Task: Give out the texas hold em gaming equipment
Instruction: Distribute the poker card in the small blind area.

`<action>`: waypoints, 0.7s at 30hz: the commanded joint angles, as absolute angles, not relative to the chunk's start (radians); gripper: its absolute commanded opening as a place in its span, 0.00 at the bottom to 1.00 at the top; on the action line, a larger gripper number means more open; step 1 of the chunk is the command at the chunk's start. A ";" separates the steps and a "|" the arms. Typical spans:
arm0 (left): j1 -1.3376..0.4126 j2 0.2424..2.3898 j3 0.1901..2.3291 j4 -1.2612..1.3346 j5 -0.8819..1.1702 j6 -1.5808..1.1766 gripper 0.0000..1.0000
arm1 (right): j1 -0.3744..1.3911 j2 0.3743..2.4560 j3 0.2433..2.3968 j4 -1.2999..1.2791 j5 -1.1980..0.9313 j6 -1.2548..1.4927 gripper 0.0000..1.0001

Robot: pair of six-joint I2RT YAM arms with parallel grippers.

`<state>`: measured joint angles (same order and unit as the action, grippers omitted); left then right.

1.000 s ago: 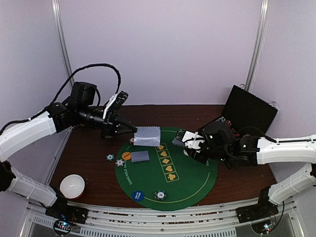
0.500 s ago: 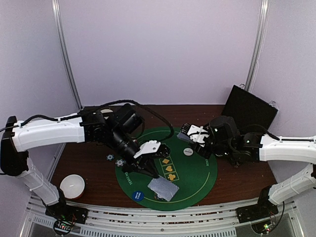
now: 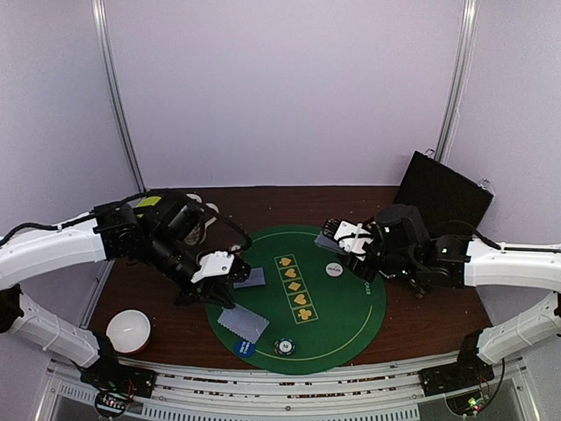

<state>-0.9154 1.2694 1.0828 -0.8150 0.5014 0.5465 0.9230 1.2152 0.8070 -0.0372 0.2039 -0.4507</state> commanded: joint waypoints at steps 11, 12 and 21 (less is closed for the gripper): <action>-0.918 1.432 1.003 -0.957 0.359 0.545 0.00 | 0.918 1.195 0.848 -0.039 0.175 -0.487 0.47; -0.917 1.445 0.998 -0.970 0.352 0.533 0.00 | 0.917 1.195 0.848 -0.038 0.175 -0.491 0.47; -0.906 1.416 0.962 -0.978 0.273 0.468 0.00 | 0.919 1.214 0.863 -0.041 0.166 -0.521 0.47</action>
<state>-0.9180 1.4425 0.9730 -0.9539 0.3218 0.4946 0.9230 1.2156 0.8177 -0.0422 0.1738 -0.5037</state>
